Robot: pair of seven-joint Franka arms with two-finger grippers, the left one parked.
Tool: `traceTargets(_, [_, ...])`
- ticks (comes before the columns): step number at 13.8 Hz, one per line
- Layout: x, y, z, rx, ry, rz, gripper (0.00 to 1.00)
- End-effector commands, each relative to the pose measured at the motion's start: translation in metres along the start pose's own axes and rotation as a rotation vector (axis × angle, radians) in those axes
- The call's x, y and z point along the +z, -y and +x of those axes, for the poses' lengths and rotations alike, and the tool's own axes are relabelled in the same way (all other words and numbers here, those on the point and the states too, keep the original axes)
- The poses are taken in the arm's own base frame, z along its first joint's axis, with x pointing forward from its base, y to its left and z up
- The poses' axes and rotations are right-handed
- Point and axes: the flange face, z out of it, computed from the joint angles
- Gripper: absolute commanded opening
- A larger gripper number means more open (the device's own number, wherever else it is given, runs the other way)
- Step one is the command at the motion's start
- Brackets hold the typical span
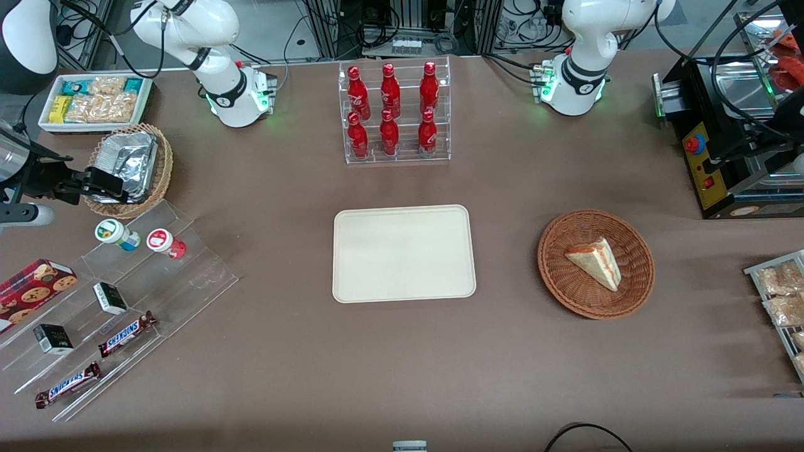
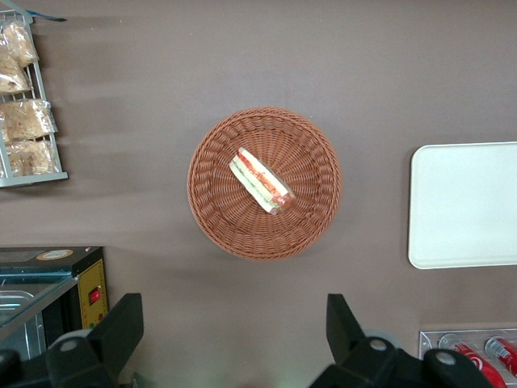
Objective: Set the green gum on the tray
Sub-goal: 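Move the right gripper down over the green-lidded gum tub on the stand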
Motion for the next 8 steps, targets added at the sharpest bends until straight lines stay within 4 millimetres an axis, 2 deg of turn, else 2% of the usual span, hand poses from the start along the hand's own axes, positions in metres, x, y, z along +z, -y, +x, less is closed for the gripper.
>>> traceTargets(1, [-0.005,0.0,-0.001,0.03,0.002,0.017,1.0])
traceTargets(4, [-0.001,-0.011,0.001,0.041,0.009,0.019,1.0])
traceTargets(5, [0.01,-0.017,0.005,0.037,0.027,0.022,1.0])
traceTargets(6, [0.033,-0.034,0.006,0.063,0.051,0.061,1.0])
traceTargets(8, [0.056,-0.058,0.009,-0.027,0.012,0.084,1.0])
